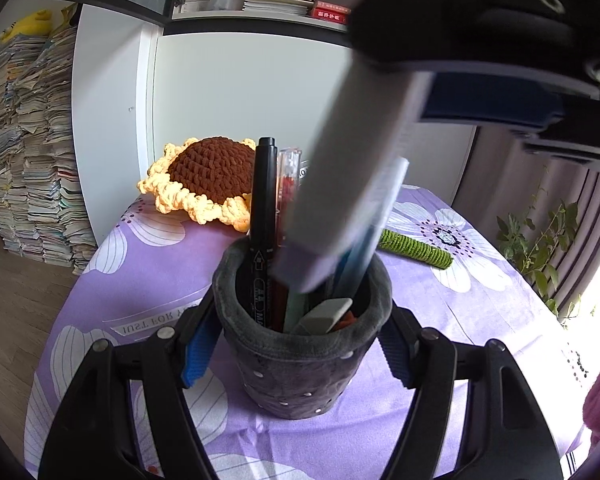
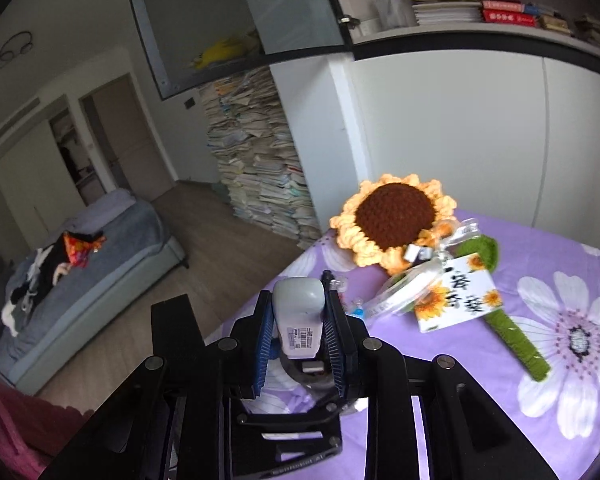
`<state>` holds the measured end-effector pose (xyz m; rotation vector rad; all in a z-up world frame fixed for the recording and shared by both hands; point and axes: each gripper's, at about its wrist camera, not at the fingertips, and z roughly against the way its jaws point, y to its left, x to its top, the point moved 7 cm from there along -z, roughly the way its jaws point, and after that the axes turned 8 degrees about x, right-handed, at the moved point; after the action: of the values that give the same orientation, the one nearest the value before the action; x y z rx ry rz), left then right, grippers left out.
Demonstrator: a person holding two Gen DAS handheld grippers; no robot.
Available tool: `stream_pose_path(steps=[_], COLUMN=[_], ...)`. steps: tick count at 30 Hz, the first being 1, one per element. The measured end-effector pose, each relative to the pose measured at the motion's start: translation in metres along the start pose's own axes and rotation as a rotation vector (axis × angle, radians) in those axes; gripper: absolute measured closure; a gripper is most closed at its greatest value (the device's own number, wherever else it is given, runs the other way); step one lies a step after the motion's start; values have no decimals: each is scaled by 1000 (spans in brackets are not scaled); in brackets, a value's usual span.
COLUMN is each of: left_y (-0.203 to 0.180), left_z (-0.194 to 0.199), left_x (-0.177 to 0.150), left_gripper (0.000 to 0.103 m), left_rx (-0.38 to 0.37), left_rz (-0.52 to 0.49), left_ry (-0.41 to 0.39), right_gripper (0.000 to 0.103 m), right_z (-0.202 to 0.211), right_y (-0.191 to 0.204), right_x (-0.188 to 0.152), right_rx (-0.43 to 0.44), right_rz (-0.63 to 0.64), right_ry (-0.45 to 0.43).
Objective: Organize stationery
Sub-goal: 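Insert the white eraser into the grey cup, release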
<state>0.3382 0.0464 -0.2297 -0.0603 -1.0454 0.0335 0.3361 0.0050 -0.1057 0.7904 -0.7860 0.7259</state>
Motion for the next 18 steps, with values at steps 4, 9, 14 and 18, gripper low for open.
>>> stream_pose_path(steps=[4, 9, 14, 18], left_y=[0, 0, 0, -2], left_z=[-3, -3, -3, -3], left_x=[0, 1, 0, -1], left_gripper=[32, 32, 32, 31], left_rx=[-11, -15, -23, -20], left_rz=[4, 5, 13, 7], left_ry=[13, 16, 19, 19], right_gripper=[76, 76, 76, 76], right_z=[-13, -19, -23, -24], right_y=[-2, -11, -16, -19], right_x=[0, 2, -2, -5], right_rx=[66, 77, 122, 120], right_rz=[37, 32, 32, 33], right_ry=[3, 11, 43, 49])
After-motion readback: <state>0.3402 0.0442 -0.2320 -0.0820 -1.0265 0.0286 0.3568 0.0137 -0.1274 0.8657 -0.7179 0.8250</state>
